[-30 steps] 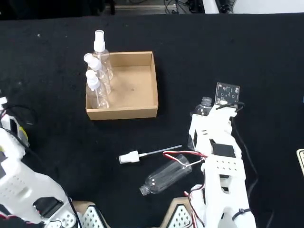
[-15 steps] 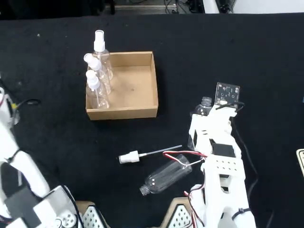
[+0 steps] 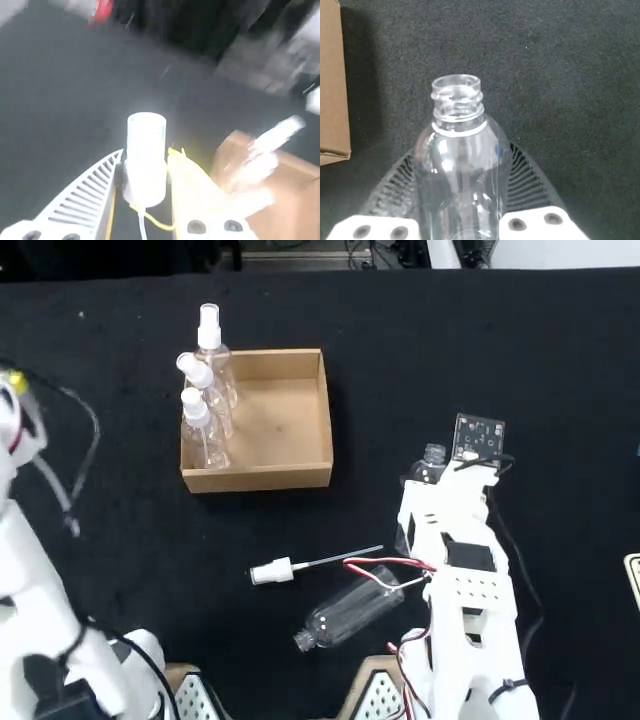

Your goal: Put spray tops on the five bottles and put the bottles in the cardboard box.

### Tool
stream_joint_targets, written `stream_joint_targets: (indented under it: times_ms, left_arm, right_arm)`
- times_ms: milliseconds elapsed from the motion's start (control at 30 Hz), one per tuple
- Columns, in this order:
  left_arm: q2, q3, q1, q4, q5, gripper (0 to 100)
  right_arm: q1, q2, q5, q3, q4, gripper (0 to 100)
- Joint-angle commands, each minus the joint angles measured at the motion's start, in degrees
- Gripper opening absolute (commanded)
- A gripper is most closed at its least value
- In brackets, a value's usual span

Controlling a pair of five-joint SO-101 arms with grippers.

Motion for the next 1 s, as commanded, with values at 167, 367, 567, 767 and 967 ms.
stream_joint_targets:
  times_ms: [167,367,567,767,967]
  left_arm:
    - [-2.55,-10.77,23.87,-11.6,7.47,3]
    - [-2.55,-15.78,36.35,-9.76,8.18,3]
    - [-1.93,-15.52,38.46,-5.98,8.18,3]
    - [-2.55,-10.86,38.46,-8.26,8.09,3]
    - [-2.02,-5.23,39.52,-13.45,8.53,3]
  right_arm:
    - [0.7,-2.51,0.18,-0.48,-1.41,1.1]
    - [0.7,-2.59,-0.26,-0.57,-1.05,1.1]
    - [0.62,-7.08,-0.35,0.66,-0.44,1.1]
    - [-5.1,-20.62,0.26,7.43,0.97,1.1]
    - [-9.58,-32.57,2.11,11.3,6.07,1.1]
